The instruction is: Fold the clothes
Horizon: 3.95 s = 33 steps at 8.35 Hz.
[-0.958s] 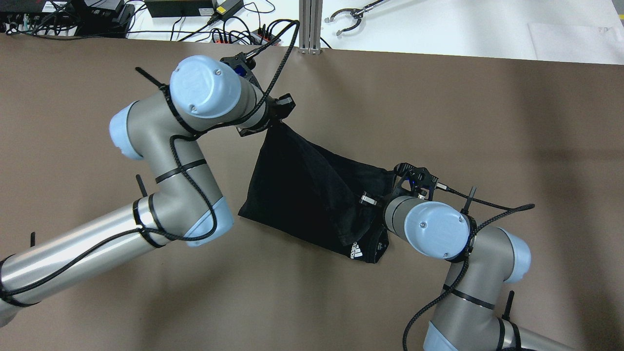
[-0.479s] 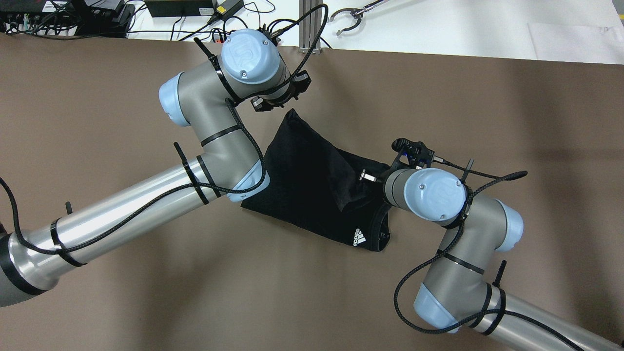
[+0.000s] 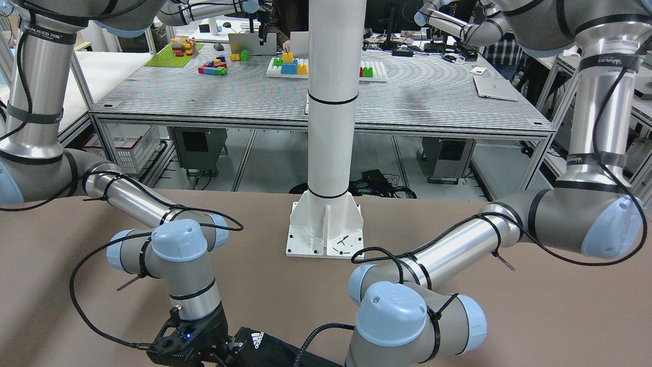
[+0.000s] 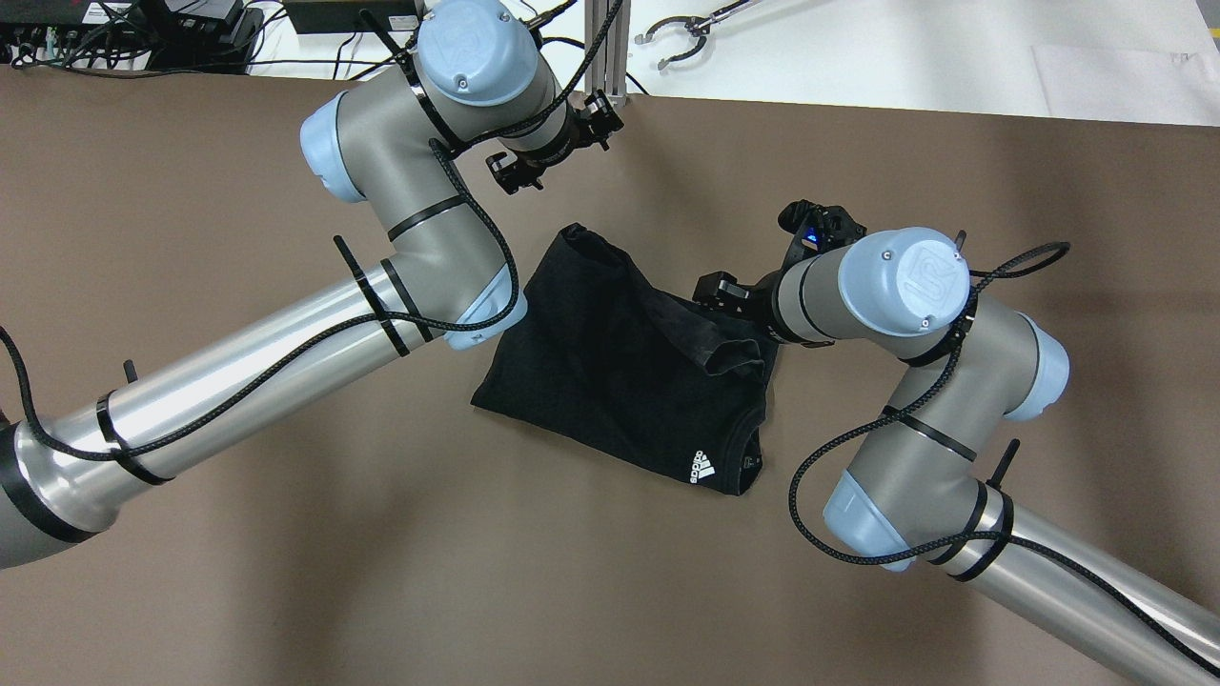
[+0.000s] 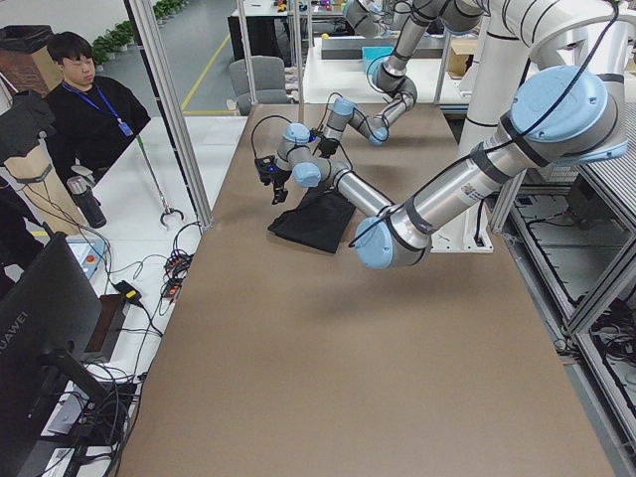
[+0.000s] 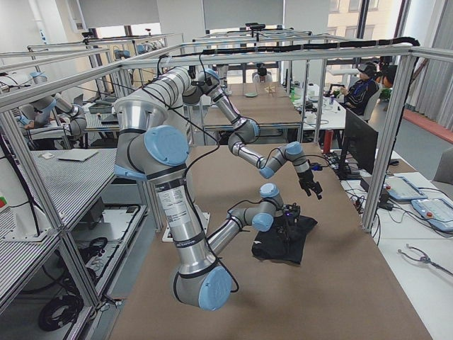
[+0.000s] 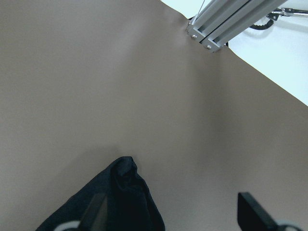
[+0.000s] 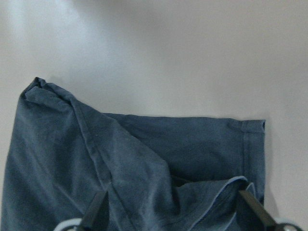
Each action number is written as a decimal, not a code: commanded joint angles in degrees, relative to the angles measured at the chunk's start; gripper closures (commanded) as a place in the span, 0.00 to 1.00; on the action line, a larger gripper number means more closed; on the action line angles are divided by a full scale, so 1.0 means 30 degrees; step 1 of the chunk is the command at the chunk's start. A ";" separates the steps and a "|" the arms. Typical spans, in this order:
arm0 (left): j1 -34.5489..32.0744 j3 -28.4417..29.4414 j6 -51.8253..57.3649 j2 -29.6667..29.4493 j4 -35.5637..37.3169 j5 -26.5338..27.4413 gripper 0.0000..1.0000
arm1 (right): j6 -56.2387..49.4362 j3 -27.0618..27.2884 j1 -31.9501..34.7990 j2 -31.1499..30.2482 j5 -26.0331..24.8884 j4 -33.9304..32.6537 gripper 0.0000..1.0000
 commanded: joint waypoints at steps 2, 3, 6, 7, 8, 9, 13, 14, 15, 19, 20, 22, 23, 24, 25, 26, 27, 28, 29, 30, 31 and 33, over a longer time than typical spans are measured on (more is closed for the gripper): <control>-0.0054 -0.0009 -0.0001 0.0144 -0.0201 -0.0129 0.05 | 0.2628 0.1425 -0.1784 0.0314 0.0056 -0.0183 0.11; -0.0083 -0.0009 0.0028 0.0144 -0.0201 -0.0158 0.05 | 0.2693 0.1250 -0.2958 0.0314 -0.0932 -0.0241 0.30; -0.0084 -0.0067 0.0028 0.0232 -0.0201 -0.0159 0.05 | 0.2955 -0.0794 -0.3497 0.0518 -0.2231 -0.0007 1.00; -0.0055 -0.0271 -0.0001 0.0406 -0.0201 -0.0159 0.05 | 0.2987 -0.1875 -0.3497 0.1128 -0.2260 -0.0007 1.00; -0.0025 -0.0998 0.0028 0.0959 -0.0201 -0.0188 0.05 | 0.2900 -0.2611 -0.3439 0.1483 -0.2348 0.0022 1.00; -0.0054 -0.1672 0.0028 0.1486 -0.0201 -0.0246 0.05 | 0.2667 -0.2764 -0.3177 0.1515 -0.3509 0.0022 1.00; 0.0033 -0.1796 0.0028 0.1784 -0.0201 -0.0188 0.05 | 0.1173 -0.7815 -0.0224 0.4172 -0.4107 0.0806 1.00; 0.0034 -0.1825 0.0028 0.1872 -0.0230 -0.0159 0.05 | 0.0503 -0.9631 0.0451 0.4413 -0.4106 0.1944 1.00; 0.0063 -0.1826 0.0028 0.1873 -0.0230 -0.0159 0.05 | -0.0460 -1.0694 0.1125 0.4387 -0.4106 0.2333 1.00; 0.0470 -0.1797 0.0289 0.2163 -0.0201 -0.0071 0.05 | -0.1813 -1.0122 0.1689 0.4210 -0.3319 0.2278 0.17; 0.0850 -0.1709 0.0988 0.2456 -0.0230 -0.0013 0.05 | -0.2340 -0.9655 0.1776 0.4182 -0.2764 0.2162 0.07; 0.1000 -0.1796 0.2628 0.4030 -0.1479 -0.0099 0.05 | -0.4061 -0.8687 0.2505 0.3891 -0.0836 0.2074 0.06; 0.0739 -0.1796 0.3360 0.5288 -0.2621 -0.0158 0.05 | -0.5611 -0.8103 0.2915 0.3134 -0.0216 0.1841 0.06; -0.0133 -0.1825 0.4876 0.6257 -0.2894 -0.0217 0.05 | -0.7860 -0.7430 0.3412 0.2054 0.0225 0.0997 0.06; -0.0925 -0.2319 0.6573 0.7456 -0.2867 -0.0188 0.05 | -1.0289 -0.6234 0.4026 0.0796 0.0288 -0.0345 0.06; -0.2035 -0.3049 0.8794 0.8976 -0.2809 -0.0246 0.05 | -1.3069 -0.4511 0.4989 -0.0812 0.0230 -0.1548 0.06; -0.3613 -0.3607 1.1369 1.0529 -0.2750 -0.0798 0.05 | -1.6113 -0.2928 0.6478 -0.2423 0.0259 -0.2488 0.06; -0.5311 -0.3613 1.4005 1.1589 -0.2721 -0.1296 0.05 | -1.8783 -0.2274 0.7943 -0.3484 0.0143 -0.3106 0.06; -0.6836 -0.3555 1.6816 1.2527 -0.2662 -0.1272 0.05 | -2.0840 -0.2093 0.9292 -0.4306 -0.0003 -0.3287 0.06; -0.8359 -0.3525 1.9309 1.3088 -0.2169 -0.1214 0.05 | -2.2775 -0.2004 1.0350 -0.4895 -0.0411 -0.3317 0.06; -0.9999 -0.3554 2.2206 1.3296 -0.1149 -0.1068 0.05 | -2.5085 -0.2003 1.1666 -0.5336 -0.1401 -0.3637 0.06; -1.2757 -0.3612 2.7108 1.3561 -0.0028 -0.0223 0.05 | -2.8406 -0.1742 1.4127 -0.5573 -0.2376 -0.4748 0.06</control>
